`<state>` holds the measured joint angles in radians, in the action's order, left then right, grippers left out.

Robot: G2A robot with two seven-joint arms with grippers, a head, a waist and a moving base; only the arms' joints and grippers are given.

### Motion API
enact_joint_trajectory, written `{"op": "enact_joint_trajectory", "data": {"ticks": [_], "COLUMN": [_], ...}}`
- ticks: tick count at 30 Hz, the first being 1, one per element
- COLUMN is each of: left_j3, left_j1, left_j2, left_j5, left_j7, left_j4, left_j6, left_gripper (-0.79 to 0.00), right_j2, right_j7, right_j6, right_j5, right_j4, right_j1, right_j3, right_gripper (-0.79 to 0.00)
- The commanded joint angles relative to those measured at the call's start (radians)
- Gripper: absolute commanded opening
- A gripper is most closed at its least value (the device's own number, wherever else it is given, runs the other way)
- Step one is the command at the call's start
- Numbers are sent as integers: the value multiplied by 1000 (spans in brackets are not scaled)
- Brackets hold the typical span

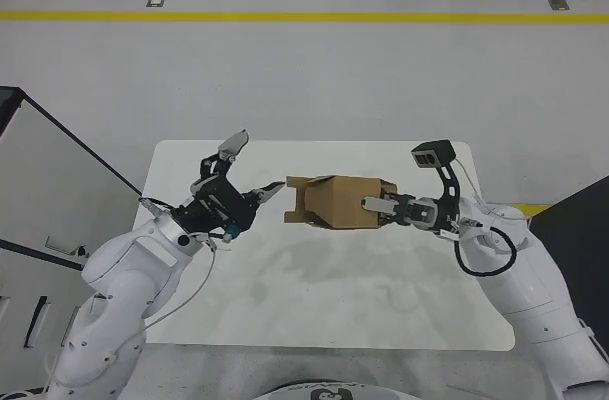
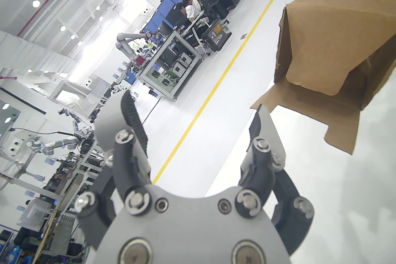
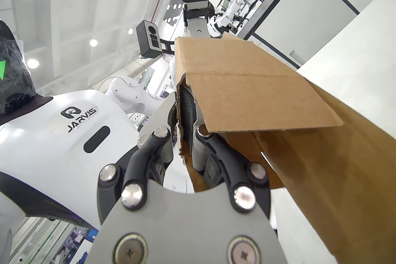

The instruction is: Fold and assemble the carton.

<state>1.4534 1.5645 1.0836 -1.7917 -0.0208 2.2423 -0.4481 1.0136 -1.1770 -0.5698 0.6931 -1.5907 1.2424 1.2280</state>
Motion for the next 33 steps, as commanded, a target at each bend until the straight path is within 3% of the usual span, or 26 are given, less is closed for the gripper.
{"op": "enact_joint_trajectory", "data": {"ticks": [1, 11, 18, 26, 33], "left_j3": [6, 18, 3, 5, -42], "left_j1": [3, 6, -4, -18, -40], "left_j2": [0, 0, -7, -9, -19], "left_j5": [18, 23, 33, -35, -171], "left_j7": [-5, -16, -61, -37, -107], "left_j4": [1, 11, 68, 83, 108], "left_j6": [5, 22, -100, -84, -151], "left_gripper": [-785, -785, -785, -785, -785], "right_j2": [1, 2, 4, 5, 7], "right_j7": [-12, 17, 9, 12, 41], "right_j6": [-21, -34, -43, -49, -22], "right_j5": [31, 18, 33, 39, 10], "right_j4": [8, -8, -3, -1, -28], "right_j1": [2, 13, 11, 6, 14], "right_j3": [7, 16, 28, 30, 36], "right_gripper": [-785, -785, -785, -785, -785]}}
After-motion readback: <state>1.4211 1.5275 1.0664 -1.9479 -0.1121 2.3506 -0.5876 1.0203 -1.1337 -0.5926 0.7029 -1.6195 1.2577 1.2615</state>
